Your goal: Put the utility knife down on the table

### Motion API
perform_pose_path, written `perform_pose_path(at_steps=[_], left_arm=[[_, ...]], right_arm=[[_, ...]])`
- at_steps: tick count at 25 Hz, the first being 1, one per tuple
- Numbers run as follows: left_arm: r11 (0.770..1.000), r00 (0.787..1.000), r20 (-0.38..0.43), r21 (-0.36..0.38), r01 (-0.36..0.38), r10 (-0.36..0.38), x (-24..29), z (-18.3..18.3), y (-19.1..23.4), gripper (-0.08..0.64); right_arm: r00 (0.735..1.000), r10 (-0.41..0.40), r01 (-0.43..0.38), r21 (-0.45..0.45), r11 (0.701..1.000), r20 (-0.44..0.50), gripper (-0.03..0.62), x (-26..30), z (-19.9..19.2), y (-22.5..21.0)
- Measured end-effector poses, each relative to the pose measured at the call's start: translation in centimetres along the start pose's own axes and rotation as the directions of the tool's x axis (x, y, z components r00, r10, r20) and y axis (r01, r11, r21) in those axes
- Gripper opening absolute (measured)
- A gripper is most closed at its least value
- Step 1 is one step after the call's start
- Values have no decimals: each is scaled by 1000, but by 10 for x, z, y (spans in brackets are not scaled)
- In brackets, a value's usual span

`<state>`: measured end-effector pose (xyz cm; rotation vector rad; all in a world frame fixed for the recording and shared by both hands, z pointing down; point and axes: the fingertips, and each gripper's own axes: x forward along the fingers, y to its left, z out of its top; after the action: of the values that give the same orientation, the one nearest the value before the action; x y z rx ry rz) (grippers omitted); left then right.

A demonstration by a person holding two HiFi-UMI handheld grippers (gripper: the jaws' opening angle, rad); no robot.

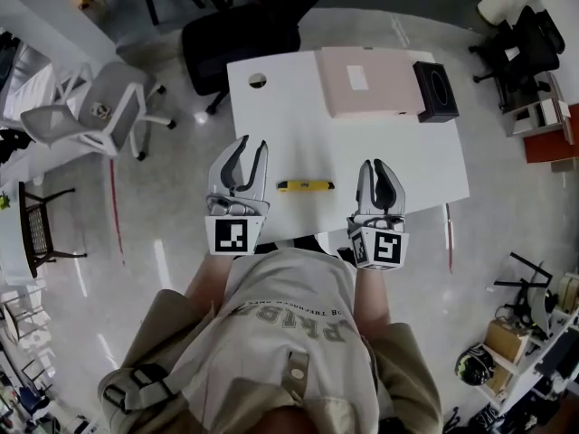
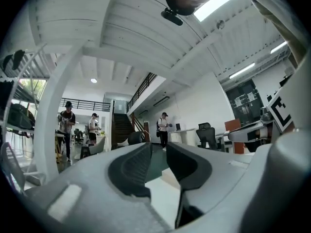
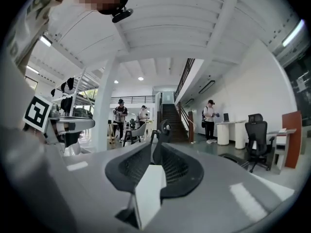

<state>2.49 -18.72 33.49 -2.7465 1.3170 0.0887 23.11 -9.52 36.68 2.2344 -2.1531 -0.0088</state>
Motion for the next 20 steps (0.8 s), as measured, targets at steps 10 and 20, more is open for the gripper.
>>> perform_pose_path(at_steps=[10,20], left_arm=[[999,998,45,15,-48,47,-10,20,12,12],[998,997,71,45,-43,40,-11,26,11,11]], right_arm=[[998,-7,14,-93,996,66,2,-10,26,6],[993,-13,26,-110,994,118,2,-11,41,7]])
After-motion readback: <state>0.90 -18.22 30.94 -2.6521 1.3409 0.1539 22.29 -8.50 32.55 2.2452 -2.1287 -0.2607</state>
